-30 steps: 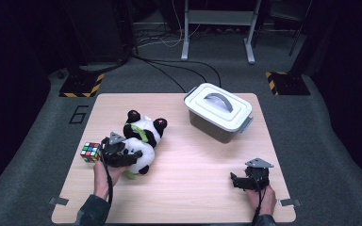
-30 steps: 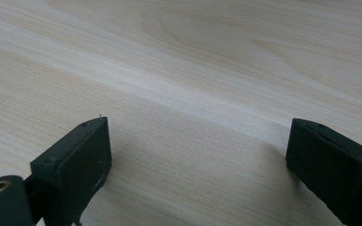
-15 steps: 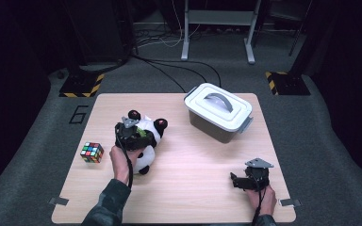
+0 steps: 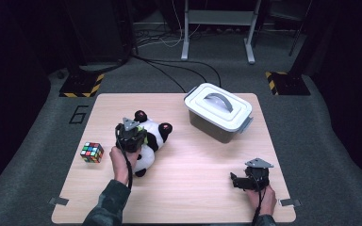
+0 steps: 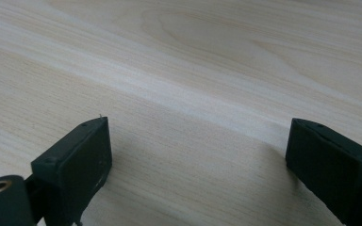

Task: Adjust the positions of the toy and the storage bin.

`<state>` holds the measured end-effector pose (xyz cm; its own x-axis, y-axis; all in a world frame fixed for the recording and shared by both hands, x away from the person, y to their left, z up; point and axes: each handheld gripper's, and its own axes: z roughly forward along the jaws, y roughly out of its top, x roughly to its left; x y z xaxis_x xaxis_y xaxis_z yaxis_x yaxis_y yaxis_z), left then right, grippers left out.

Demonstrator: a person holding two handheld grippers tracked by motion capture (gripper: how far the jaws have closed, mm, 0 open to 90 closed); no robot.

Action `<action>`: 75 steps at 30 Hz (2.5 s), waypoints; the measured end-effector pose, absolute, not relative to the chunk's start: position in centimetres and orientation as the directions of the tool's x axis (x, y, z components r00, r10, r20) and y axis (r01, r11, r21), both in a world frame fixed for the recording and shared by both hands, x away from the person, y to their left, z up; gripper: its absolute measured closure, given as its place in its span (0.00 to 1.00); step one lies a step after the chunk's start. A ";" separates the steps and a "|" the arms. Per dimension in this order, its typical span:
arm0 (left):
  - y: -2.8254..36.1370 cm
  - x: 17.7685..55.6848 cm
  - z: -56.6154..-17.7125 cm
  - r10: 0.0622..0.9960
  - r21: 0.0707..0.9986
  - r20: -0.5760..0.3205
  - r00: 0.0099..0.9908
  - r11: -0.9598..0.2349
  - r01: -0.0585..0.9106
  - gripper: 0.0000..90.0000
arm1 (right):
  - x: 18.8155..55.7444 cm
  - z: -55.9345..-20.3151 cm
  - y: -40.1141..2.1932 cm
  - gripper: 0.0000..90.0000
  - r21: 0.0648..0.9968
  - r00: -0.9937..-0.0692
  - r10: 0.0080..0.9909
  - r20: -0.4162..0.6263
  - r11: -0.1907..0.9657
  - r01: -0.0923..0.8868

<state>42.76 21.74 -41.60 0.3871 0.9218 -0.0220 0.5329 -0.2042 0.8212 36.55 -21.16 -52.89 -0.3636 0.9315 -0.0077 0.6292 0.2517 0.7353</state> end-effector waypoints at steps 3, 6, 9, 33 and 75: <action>21.8 42.1 -41.6 0.911 0.820 -0.024 0.413 -0.218 0.528 0.99 | 36.5 -52.9 -21.2 0.08 0.735 -0.363 0.932 -0.008 0.252 0.629; 21.9 41.2 -41.4 0.897 0.821 -0.020 0.441 -0.237 0.520 0.99 | 36.5 -52.9 -21.2 0.08 0.734 -0.362 0.932 -0.010 0.253 0.630; 22.2 40.1 -41.2 0.879 0.815 -0.020 0.477 -0.262 0.516 0.99 | 36.5 -52.9 -21.2 0.08 0.735 -0.362 0.932 -0.009 0.252 0.630; 19.3 40.6 -43.5 0.917 0.737 0.044 0.398 -0.299 0.607 0.71 | 36.5 -52.9 -21.1 0.08 0.735 -0.362 0.932 -0.013 0.255 0.629; 21.8 37.8 -43.1 0.882 0.776 -0.022 0.470 -0.281 0.565 0.41 | 36.5 -52.9 -21.1 0.08 0.735 -0.357 0.934 -0.013 0.251 0.629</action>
